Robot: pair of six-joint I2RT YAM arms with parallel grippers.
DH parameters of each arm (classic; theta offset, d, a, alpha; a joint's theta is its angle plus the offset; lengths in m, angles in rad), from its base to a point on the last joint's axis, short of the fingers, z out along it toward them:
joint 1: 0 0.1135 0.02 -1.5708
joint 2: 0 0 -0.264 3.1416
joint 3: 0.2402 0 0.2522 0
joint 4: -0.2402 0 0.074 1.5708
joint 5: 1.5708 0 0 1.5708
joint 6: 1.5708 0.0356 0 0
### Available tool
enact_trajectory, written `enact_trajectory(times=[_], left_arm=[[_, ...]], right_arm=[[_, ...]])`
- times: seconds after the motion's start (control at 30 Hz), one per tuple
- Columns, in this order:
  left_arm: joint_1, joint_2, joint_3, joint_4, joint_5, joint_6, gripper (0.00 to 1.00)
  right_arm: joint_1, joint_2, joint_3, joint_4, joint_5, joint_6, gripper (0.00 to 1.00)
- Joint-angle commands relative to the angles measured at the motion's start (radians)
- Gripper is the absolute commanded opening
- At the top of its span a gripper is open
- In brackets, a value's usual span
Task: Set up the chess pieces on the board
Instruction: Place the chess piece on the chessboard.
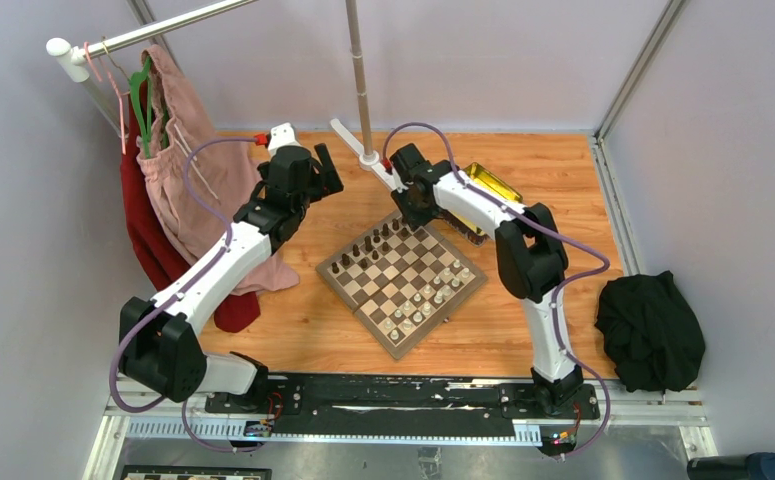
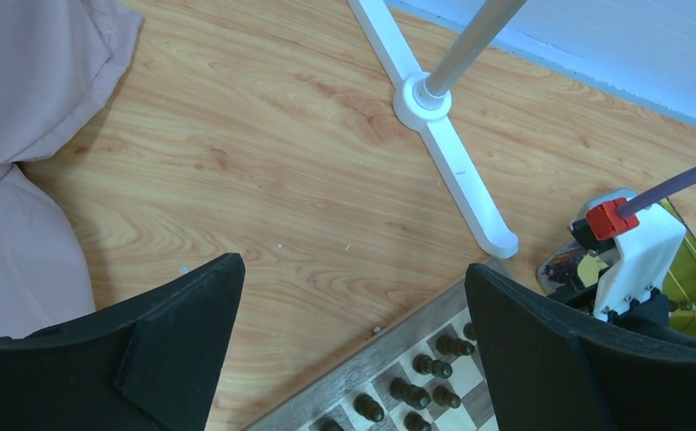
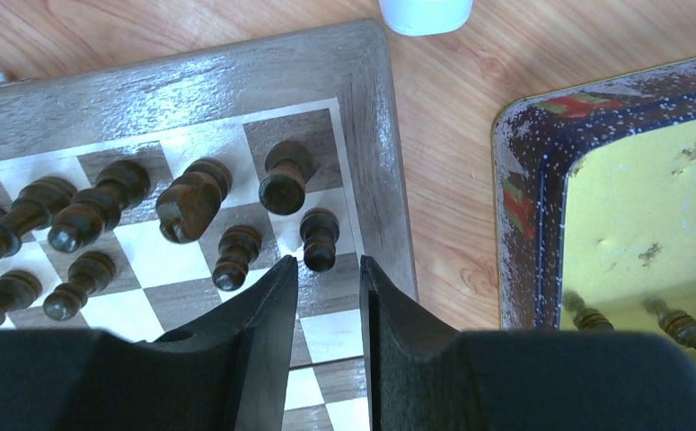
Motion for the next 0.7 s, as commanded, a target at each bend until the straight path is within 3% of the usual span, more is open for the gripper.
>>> enact_trajectory(times=[0.0, 0.33, 0.67], left_arm=[[-0.001, -0.002, 0.037, -0.019, -0.014, -0.001, 1.0], [-0.003, -0.018, 0.04, -0.046, -0.036, 0.011, 1.0], [-0.011, 0.045, 0.098, -0.045, -0.013, 0.026, 1.0]], right_arm=[[0.021, -0.073, -0.026, -0.033, 0.006, -0.007, 0.36], [0.009, -0.208, -0.072, -0.031, 0.072, 0.023, 0.36], [-0.127, -0.303, -0.162, -0.01, 0.166, 0.093, 0.38]])
